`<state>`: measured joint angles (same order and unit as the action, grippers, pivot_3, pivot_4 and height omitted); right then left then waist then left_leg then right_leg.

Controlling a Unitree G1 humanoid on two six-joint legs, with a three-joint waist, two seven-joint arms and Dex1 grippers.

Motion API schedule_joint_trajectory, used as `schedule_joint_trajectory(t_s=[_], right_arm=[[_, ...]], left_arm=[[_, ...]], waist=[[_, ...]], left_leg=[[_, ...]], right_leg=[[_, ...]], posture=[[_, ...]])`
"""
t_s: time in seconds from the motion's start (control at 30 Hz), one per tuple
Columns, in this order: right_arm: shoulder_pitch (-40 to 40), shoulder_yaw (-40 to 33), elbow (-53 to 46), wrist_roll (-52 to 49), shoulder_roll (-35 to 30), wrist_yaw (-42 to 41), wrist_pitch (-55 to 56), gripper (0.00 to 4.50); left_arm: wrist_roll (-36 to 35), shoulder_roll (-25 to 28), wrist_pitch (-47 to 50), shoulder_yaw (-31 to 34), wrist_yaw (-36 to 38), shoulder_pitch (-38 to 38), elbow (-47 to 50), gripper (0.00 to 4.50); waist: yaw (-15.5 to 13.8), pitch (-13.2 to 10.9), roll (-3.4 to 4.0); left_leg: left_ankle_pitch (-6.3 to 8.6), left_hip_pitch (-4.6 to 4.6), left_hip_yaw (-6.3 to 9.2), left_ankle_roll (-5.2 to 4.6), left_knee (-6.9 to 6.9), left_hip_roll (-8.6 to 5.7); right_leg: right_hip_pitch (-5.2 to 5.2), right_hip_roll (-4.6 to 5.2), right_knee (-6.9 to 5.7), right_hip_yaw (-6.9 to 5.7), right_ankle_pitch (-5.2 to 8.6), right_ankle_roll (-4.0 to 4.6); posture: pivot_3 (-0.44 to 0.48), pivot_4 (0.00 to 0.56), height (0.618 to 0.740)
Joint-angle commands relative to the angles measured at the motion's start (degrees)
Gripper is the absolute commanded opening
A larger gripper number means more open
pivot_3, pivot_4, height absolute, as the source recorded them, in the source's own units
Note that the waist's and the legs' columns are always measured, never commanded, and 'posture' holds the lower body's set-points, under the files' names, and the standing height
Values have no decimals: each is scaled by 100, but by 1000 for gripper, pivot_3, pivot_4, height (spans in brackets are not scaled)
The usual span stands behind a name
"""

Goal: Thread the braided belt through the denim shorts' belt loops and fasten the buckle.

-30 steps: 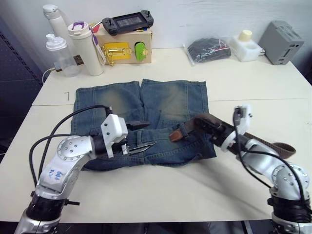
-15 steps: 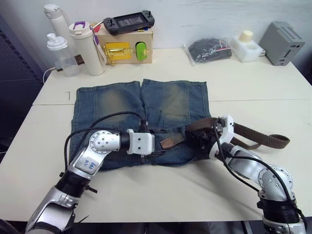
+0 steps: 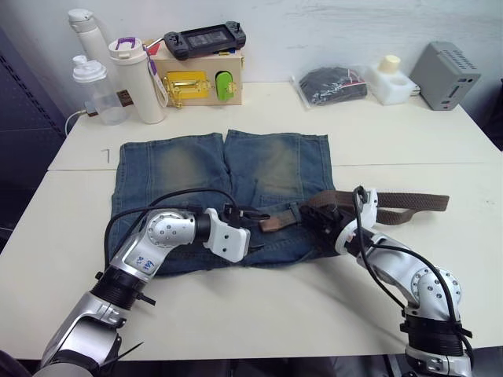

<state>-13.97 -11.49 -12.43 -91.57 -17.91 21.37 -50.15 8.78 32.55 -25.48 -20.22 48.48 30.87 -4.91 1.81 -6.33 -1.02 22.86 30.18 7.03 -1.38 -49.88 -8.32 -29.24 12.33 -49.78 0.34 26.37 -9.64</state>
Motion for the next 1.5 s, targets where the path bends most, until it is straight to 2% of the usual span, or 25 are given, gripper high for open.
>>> schedule_joint_trajectory(t_s=[0.03, 0.2, 0.43, 0.53, 0.67, 1.1, 1.13, 1.17, 1.27, 1.43, 1.5], right_arm=[[254, 133, 94, -454, 229, 245, -52, 0], [327, 170, 40, -576, 229, 265, -23, 0], [393, 201, 16, -571, 223, 236, 54, 0], [414, 217, 2, -533, 222, 235, 62, 0], [423, 234, -5, -473, 206, 227, 61, 0], [294, 10, -53, -598, 44, 237, 155, 0], [302, -74, -57, -635, -3, 239, 188, 774], [314, -148, -72, -665, -64, 201, 198, 952], [351, -323, -154, -848, -354, 87, 150, 2147], [322, -409, -220, -1103, -815, 26, 128, 4445], [367, -473, -239, -1137, -1035, -86, 73, 4486]], left_arm=[[320, 14, -79, 124, -270, 112, -167, 3324], [654, -42, -168, 92, -537, 320, -353, 3324], [692, -117, -275, 82, -653, 398, -466, 3324], [651, -146, -340, 74, -648, 391, -437, 2527], [569, -159, -372, 72, -613, 340, -317, 913], [500, -87, -199, 156, -438, 280, 52, 913], [494, -93, -174, 156, -422, 293, 72, 862], [475, -104, -144, 161, -407, 300, 94, 862], [403, -129, -46, 185, -369, 291, 170, 862], [223, -181, 107, 269, -383, 185, 343, 862], [94, -207, 288, 336, -389, 113, 458, 862]], waist=[[4, 0, 0], [0, 0, 0], [3, 1, -1], [3, 1, -1], [4, 2, -1], [3, 2, -1], [3, 2, -1], [2, 2, 0], [-11, 0, 4], [-43, -1, 4], [-43, -1, 4]], left_leg=[[0, 0, 0, 0, 0, 0], [0, 0, 4, 0, -1, 0], [0, -1, 8, 0, 0, -1], [0, -1, 9, 0, 0, -1], [0, -2, 9, 0, 0, -1], [0, -1, 10, 0, 0, -1], [0, -1, 10, 0, 0, -2], [0, -1, 10, 0, 0, -2], [0, 2, 9, 0, 0, -7], [0, 4, 27, -1, -12, -26], [0, 4, 28, -1, -11, -29]], right_leg=[[0, 0, -1, 0, 0, 0], [0, -3, -3, 1, 0, 0], [4, -4, -3, 1, 0, 0], [4, -4, -3, 1, 0, 0], [6, -4, -3, 1, 0, 0], [6, -4, -1, 1, 0, 0], [6, -4, -2, 1, 0, 0], [5, -4, -2, 1, 0, 0], [3, -1, -1, 3, 0, 0], [16, 5, 1, 5, 0, 0], [18, 7, 2, 5, 0, 0]], posture=[[0, 150, 645], [0, 150, 645], [0, 150, 645], [0, 150, 645], [0, 150, 645], [0, 150, 645], [0, 150, 645], [0, 150, 645], [0, 150, 645], [0, 150, 645], [0, 150, 645]])
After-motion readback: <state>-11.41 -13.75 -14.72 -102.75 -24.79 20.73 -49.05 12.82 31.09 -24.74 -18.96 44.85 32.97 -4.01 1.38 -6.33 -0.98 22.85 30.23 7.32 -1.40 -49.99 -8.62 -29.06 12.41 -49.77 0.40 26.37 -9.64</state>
